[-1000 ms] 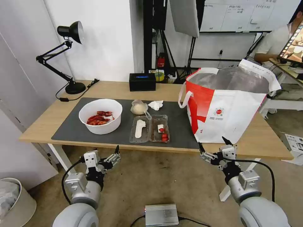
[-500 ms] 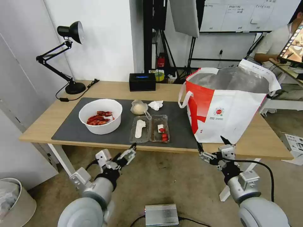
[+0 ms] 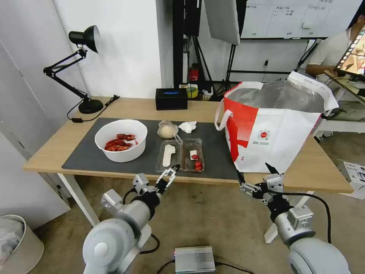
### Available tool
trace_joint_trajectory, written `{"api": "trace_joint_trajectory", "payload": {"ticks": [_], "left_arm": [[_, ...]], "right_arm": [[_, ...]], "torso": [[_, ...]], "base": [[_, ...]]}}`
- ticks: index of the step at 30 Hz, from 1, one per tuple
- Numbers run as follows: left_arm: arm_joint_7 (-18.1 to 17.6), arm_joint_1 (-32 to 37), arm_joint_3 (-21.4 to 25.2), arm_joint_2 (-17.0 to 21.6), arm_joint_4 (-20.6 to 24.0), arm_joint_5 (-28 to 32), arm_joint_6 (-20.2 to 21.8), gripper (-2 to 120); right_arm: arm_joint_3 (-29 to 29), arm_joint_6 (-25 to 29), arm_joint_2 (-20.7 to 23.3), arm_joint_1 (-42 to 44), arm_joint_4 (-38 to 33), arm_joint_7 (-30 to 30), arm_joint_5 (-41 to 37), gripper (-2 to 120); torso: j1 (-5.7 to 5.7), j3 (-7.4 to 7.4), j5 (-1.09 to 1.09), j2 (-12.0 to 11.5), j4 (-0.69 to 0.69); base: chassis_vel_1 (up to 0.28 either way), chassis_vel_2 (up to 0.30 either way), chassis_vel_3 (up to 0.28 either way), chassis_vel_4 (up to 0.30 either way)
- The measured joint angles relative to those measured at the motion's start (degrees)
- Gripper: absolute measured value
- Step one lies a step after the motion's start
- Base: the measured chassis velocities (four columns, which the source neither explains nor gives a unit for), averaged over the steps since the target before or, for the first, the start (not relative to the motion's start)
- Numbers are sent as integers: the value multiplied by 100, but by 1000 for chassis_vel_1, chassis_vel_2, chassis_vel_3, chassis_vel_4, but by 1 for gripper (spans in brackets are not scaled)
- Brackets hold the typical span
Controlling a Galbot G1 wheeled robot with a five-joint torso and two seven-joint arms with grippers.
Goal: Pick up the trash from the table and place it into the takeout bag.
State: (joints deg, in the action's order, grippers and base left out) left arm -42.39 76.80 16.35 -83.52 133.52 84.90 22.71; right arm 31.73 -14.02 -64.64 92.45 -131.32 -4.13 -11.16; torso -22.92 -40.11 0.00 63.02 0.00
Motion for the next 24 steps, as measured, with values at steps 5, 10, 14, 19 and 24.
{"api": "trace_joint_trajectory", "payload": {"ticks": [5, 10, 14, 19, 24], "left_arm": [[-77, -346, -172, -90, -287, 95, -71, 100], [-160, -806, -305, -105, -730, 73, -151, 100], [-214, -1023, -286, -122, -968, 63, -178, 100], [-268, -1189, -269, -119, -1216, 48, -193, 100], [-294, -1212, -282, -122, -1255, 39, -195, 100]], "right_arm": [[27, -2, -28, 26, -24, -3, 10, 100], [29, -2, -126, 85, -44, -4, 86, 100], [30, -2, -175, 124, -55, -4, 129, 100], [54, 8, -209, 157, -80, -4, 157, 100], [80, 27, -242, 157, -80, -9, 170, 100]], "torso": [[0, 0, 0, 0, 1], [0, 0, 1, 0, 0], [0, 0, 0, 0, 0], [0, 0, 0, 0, 0], [0, 0, 0, 0, 0]], "base": [[0, 0, 0, 0], [0, 0, 0, 0], [0, 0, 0, 0], [0, 0, 0, 0], [0, 0, 0, 0]]}}
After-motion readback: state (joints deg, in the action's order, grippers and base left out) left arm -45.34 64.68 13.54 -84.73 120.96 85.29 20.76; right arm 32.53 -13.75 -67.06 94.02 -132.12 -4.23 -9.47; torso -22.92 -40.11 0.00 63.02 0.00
